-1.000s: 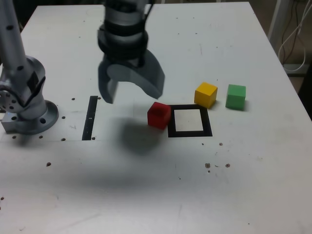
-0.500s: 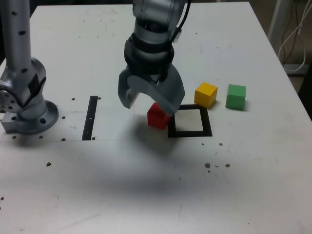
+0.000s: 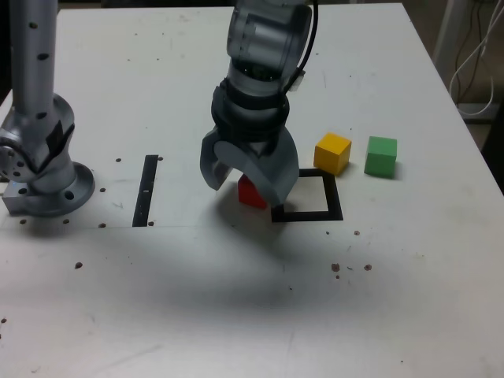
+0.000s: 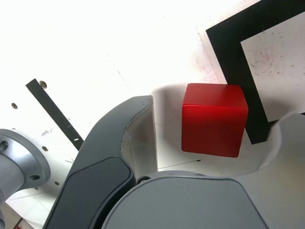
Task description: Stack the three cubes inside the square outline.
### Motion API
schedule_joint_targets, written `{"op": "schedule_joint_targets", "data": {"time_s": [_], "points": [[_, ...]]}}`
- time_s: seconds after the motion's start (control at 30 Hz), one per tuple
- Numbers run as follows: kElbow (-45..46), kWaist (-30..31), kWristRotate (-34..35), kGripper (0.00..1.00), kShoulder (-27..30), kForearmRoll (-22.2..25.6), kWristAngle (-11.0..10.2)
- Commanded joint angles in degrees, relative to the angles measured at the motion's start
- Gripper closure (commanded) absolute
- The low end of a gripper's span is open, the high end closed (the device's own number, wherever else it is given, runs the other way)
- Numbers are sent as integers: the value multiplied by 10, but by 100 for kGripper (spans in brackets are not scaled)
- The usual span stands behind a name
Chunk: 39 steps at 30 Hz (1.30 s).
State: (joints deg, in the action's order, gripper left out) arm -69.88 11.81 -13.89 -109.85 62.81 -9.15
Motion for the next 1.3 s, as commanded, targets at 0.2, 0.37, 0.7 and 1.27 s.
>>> {"op": "schedule_joint_targets", "data": {"time_s": [0.2, 0.37, 0.7, 1.27], "points": [[7, -3, 0, 47, -4, -6, 1], [6, -4, 0, 54, -11, -5, 7], [0, -4, -3, 74, -8, -9, 19], [-105, 0, 132, 81, 10, 54, 24]]}}
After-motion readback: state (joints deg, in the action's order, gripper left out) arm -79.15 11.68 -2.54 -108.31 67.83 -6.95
